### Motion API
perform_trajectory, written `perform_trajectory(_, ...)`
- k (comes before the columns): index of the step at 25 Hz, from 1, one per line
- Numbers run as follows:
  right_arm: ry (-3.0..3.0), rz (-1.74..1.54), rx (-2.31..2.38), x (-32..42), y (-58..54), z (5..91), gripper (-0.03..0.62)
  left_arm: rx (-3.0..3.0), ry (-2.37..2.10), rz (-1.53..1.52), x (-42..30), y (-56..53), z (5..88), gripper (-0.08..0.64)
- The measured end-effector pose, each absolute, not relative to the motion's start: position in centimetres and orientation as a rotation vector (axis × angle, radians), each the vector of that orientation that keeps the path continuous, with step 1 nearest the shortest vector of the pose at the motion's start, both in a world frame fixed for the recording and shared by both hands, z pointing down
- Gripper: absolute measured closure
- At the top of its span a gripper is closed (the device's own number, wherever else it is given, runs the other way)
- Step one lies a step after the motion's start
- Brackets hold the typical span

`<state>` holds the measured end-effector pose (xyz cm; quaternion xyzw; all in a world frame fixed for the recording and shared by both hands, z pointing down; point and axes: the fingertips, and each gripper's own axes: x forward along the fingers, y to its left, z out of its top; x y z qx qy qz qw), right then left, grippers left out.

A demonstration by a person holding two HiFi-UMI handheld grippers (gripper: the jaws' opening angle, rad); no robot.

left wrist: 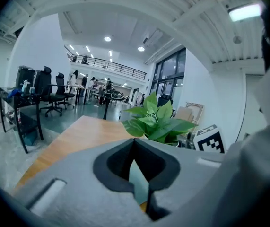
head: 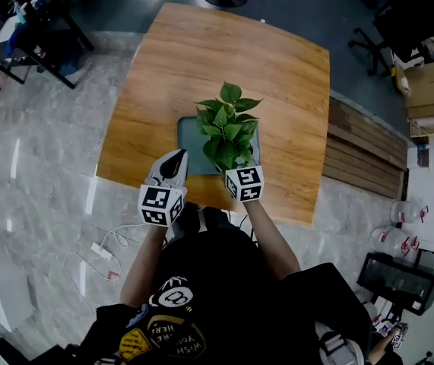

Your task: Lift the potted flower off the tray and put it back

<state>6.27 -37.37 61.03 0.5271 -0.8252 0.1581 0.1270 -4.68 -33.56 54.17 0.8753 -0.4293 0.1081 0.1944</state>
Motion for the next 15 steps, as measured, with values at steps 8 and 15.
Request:
perform_trajectory(8, -2.472, 0.431, 1.511, 5.9, -34.1, 51.9, 0.063, 2.597, -1.166, 0.241, -2.3, -31.9, 46.0, 0.562)
perform_trajectory(15, -2.492, 0.362, 1.562, 6.8, -33.9, 48.3, 0.063, 2.642, -1.177, 0.173, -1.8, -31.6, 42.9, 0.561)
